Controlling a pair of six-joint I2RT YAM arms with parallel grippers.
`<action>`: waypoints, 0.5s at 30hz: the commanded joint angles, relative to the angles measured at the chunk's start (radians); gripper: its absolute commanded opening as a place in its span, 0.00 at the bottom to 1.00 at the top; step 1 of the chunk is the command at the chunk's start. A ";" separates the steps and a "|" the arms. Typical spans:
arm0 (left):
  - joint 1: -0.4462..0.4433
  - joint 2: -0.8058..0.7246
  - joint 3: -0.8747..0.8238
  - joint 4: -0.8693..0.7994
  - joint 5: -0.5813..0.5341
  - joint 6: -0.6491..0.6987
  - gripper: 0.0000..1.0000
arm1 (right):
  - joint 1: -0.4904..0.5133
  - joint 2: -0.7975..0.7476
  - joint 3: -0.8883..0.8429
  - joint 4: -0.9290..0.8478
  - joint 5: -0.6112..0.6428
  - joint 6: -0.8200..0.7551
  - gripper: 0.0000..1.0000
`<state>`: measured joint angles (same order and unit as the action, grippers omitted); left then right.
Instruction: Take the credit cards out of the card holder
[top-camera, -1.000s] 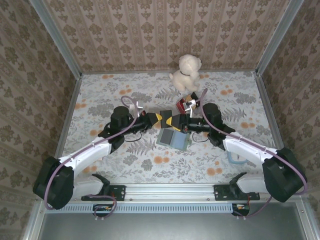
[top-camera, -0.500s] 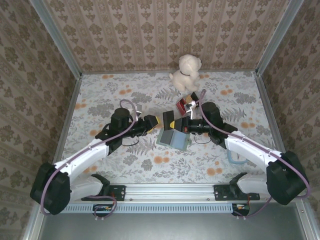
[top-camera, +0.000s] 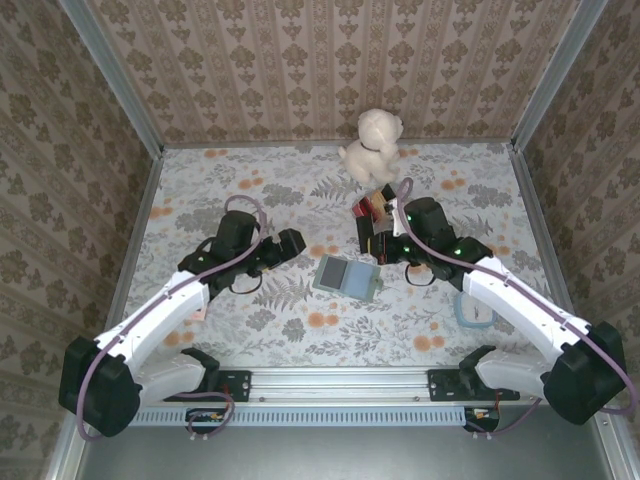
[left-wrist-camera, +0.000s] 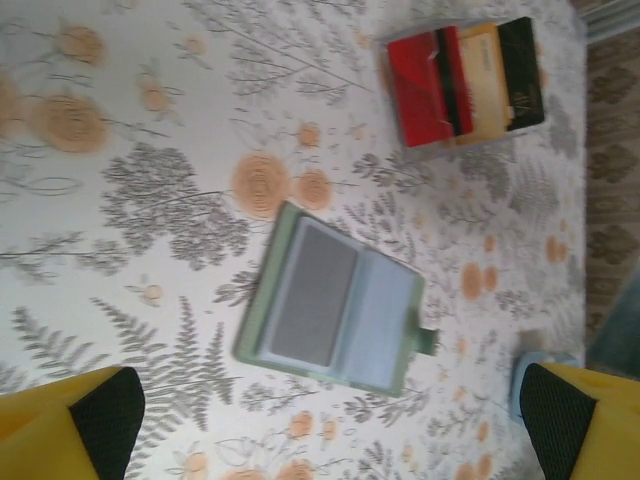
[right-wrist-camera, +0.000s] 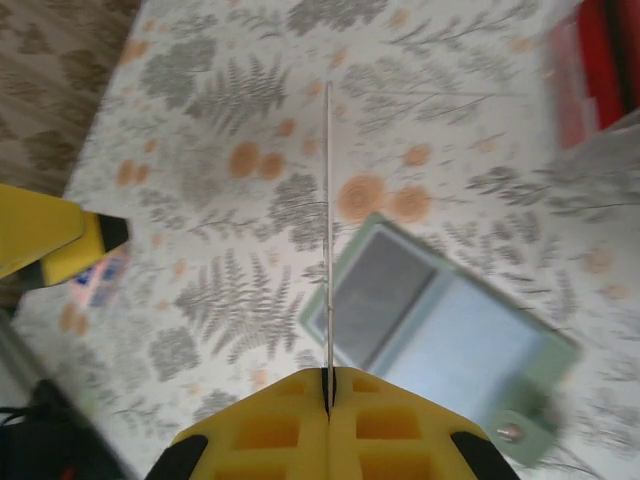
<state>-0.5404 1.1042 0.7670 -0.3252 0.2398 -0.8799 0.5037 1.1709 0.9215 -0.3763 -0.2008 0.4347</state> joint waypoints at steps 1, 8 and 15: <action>0.040 0.009 0.048 -0.095 -0.071 0.077 1.00 | -0.004 -0.001 0.082 -0.155 0.232 -0.081 0.00; 0.169 0.046 0.131 -0.173 -0.076 0.212 1.00 | -0.010 0.179 0.314 -0.257 0.346 -0.190 0.00; 0.207 0.108 0.183 -0.178 -0.064 0.331 1.00 | -0.096 0.380 0.497 -0.308 0.301 -0.379 0.00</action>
<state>-0.3458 1.1866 0.9237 -0.4789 0.1783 -0.6312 0.4492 1.4940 1.3506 -0.6090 0.0860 0.1715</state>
